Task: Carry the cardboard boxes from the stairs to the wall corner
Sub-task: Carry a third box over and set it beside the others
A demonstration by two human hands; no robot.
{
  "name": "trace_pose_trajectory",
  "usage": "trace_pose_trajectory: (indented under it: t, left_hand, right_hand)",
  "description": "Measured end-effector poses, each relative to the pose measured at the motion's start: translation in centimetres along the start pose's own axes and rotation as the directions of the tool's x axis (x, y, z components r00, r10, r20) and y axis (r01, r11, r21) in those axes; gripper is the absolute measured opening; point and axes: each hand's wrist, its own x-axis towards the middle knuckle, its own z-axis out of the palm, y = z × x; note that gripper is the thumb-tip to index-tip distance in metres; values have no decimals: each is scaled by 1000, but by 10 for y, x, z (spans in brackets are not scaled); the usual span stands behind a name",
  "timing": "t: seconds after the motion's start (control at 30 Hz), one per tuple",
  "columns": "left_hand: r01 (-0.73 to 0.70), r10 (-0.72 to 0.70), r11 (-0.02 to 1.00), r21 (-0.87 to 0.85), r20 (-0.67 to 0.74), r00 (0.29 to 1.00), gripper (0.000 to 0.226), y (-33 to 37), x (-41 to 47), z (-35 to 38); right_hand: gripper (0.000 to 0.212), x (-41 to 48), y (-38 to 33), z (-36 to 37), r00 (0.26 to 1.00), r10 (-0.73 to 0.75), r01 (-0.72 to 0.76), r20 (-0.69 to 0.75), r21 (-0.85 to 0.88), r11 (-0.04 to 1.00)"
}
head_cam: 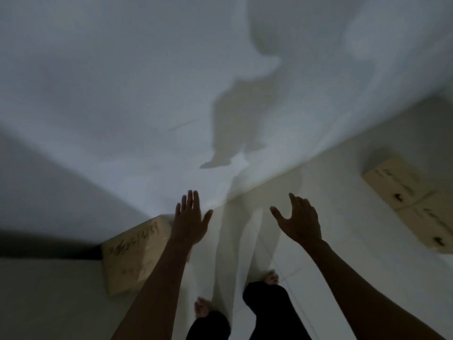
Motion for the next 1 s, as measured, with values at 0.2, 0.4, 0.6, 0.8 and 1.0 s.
trace_pose_trajectory:
  t: [0.2, 0.4, 0.6, 0.8, 1.0]
  left_hand:
    - [-195, 186, 975, 103, 88, 979, 78, 130, 53, 11]
    - [-328, 309, 934, 144, 137, 941, 75, 238, 94, 18]
    - [-388, 335, 898, 206, 248, 909, 75, 323, 127, 38]
    - [-494, 407, 841, 220, 344, 846, 74, 422, 167, 71]
    - [-580, 468, 782, 226, 402, 787, 73, 533, 234, 95]
  right_hand:
    - [93, 33, 95, -71, 983, 166, -161, -77, 65, 985]
    - [94, 61, 168, -114, 957, 280, -270, -74, 122, 955]
    - [93, 78, 233, -146, 912, 401, -376, -87, 214, 902]
    - [92, 103, 307, -180, 846, 521, -475, -114, 280, 834]
    - [92, 149, 376, -217, 776, 623, -557, -99, 357, 750]
